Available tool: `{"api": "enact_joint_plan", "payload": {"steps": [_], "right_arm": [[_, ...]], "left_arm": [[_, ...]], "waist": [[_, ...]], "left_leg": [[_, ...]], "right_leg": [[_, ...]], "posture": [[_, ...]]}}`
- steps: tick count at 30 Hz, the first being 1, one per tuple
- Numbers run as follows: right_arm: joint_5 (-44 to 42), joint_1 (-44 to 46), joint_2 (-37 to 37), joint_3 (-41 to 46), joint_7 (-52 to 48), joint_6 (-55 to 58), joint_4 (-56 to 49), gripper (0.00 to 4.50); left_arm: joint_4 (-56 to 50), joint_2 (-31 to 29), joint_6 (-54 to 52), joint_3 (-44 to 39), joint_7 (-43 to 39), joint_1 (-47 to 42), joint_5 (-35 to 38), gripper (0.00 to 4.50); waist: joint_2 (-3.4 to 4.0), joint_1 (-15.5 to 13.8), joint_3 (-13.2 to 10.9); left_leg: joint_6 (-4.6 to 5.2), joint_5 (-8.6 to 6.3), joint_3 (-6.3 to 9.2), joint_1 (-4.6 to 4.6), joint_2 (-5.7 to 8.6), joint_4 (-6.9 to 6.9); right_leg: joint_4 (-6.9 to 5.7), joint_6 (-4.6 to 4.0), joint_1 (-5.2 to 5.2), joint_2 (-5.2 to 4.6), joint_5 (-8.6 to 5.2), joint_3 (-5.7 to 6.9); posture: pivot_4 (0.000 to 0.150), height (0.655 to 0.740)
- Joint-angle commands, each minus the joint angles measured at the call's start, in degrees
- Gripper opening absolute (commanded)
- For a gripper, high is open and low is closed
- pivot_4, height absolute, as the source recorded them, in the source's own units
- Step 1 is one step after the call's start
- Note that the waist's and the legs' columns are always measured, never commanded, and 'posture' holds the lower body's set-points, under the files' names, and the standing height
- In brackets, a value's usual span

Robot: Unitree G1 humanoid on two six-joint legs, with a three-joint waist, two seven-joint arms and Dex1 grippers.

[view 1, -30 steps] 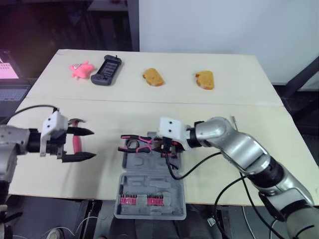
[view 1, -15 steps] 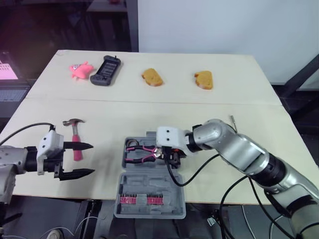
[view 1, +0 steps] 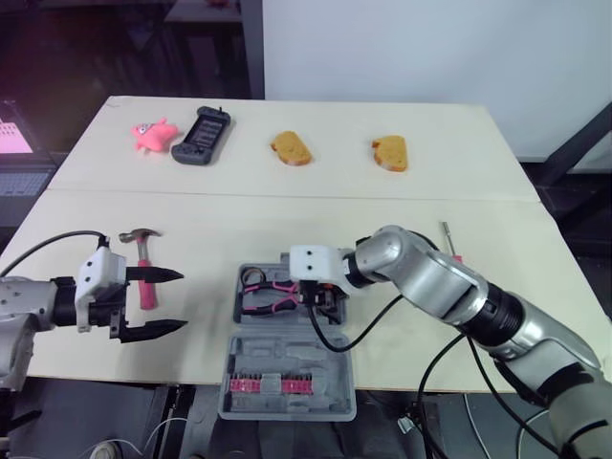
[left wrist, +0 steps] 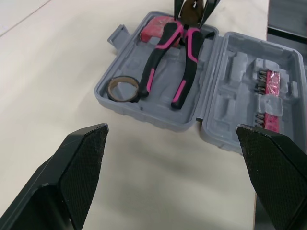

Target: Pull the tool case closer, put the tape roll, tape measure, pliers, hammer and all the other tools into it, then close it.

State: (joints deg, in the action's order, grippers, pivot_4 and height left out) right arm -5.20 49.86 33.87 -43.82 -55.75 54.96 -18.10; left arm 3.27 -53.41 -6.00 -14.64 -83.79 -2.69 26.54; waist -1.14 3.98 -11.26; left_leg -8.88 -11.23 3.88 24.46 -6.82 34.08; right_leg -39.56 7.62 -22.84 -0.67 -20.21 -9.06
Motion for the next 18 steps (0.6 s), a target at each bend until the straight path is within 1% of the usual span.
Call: {"api": "enact_joint_plan", "payload": {"steps": [1, 9, 18], "right_arm": [[1.58, 1.21, -1.53, -0.29, 0.07, -1.53, 0.97, 1.01], [3.51, 0.77, -3.78, -1.29, 0.01, -3.24, 4.60, 1.01], [4.28, -1.08, -5.04, -1.37, -0.23, -3.44, 6.40, 1.01]], "left_arm": [[-1.37, -0.16, -0.09, -0.30, 0.22, -0.53, 0.93, 4.50], [-1.42, -0.01, -0.62, 0.24, 0.96, -1.52, 1.09, 4.50], [-1.12, 0.23, -0.79, 0.57, 1.79, -2.15, 0.74, 4.50]], "waist": [[0.00, 0.00, 0.00], [0.00, 0.04, 0.00], [0.00, 0.02, 0.00]], "left_leg": [[0.00, 0.00, 0.00, 0.00, 0.00, 0.00], [0.00, 0.00, 0.00, 0.00, 0.00, 0.00], [0.00, 0.00, 0.00, 0.00, 0.00, -0.01]], "right_leg": [[0.00, 0.00, 0.00, 0.00, 0.00, 0.00], [-0.01, 0.00, 0.00, 0.00, 0.00, 0.00], [-0.01, 0.00, -0.01, 0.00, 0.00, 0.00]], "posture": [[0.150, 0.7395], [0.150, 0.7395], [0.150, 0.7395]]}}
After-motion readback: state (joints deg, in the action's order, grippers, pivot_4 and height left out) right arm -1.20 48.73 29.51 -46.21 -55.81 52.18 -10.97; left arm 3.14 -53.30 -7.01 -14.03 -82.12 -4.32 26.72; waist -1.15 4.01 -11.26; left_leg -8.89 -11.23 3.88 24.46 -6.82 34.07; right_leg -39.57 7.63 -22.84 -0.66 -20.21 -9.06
